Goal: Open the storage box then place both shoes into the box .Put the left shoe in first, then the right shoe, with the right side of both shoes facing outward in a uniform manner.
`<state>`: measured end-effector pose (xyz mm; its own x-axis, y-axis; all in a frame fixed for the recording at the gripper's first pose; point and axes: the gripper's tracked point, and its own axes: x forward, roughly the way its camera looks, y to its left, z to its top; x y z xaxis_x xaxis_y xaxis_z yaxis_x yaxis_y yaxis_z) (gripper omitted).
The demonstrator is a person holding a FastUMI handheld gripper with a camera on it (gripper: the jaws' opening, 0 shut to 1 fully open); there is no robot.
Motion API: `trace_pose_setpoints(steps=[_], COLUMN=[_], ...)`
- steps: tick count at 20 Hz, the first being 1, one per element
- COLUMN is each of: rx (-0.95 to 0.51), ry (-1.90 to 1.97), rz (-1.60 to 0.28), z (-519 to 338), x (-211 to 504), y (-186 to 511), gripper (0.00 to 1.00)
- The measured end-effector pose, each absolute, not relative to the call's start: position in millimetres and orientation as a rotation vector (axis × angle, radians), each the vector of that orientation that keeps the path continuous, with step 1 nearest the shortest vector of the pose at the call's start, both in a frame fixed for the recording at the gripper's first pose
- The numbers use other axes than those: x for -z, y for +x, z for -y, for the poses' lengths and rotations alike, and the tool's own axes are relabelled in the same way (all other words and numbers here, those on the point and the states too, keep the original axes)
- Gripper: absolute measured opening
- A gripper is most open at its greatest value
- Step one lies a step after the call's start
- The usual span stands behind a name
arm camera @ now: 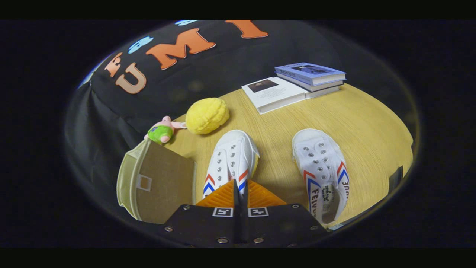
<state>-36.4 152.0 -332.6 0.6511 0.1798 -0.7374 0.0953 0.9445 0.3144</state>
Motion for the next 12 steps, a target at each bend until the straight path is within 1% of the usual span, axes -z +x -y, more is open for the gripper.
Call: trace_pose_setpoints(steps=[4, 9, 12], rx=[-0.077, -0.137, -0.156], ry=[0.358, 0.468, 0.357], rz=[-0.799, -0.716, -0.668], z=[-175, -221, -242], x=[291, 236, 214], y=[-20, -9, -2], gripper=[0.00, 0.00, 0.00])
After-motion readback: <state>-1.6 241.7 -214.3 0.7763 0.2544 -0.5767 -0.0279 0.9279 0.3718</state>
